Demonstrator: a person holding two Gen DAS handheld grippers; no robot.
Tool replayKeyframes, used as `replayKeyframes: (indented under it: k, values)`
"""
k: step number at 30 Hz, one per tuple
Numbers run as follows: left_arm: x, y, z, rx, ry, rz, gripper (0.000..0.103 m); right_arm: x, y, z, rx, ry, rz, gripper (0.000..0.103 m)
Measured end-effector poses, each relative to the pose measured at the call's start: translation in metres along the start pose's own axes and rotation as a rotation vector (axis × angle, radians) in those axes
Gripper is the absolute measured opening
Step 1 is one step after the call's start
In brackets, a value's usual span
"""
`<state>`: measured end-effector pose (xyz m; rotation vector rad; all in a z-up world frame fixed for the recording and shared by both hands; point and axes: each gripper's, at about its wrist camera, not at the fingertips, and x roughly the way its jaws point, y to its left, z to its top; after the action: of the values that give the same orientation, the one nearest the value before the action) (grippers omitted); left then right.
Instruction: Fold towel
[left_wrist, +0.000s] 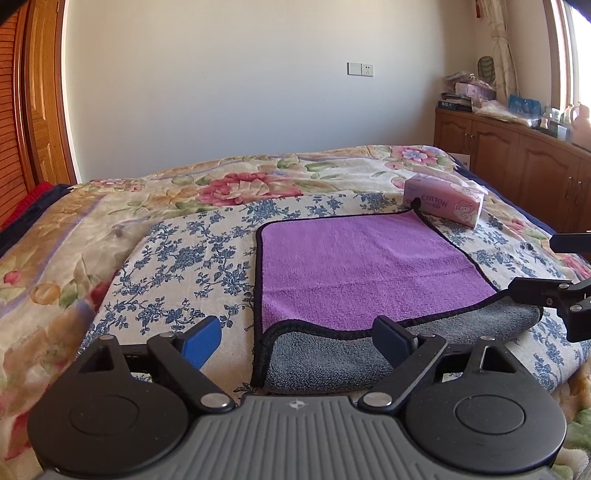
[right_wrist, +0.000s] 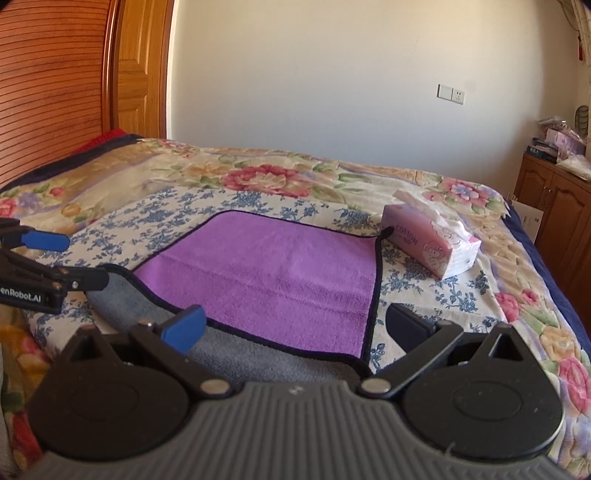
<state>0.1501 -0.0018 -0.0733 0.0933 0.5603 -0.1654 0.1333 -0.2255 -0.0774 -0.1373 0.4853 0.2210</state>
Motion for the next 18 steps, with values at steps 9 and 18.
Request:
replayKeyframes:
  k: [9, 18]
  values:
    - [0.018, 0.012, 0.001, -0.037, 0.037, -0.056, 0.067, 0.015, -0.009, -0.001, 0.024, 0.043, 0.005, 0.103]
    - [0.036, 0.025, -0.001, -0.094, 0.084, -0.082, 0.048, 0.022, -0.012, -0.003, 0.027, 0.067, 0.009, 0.103]
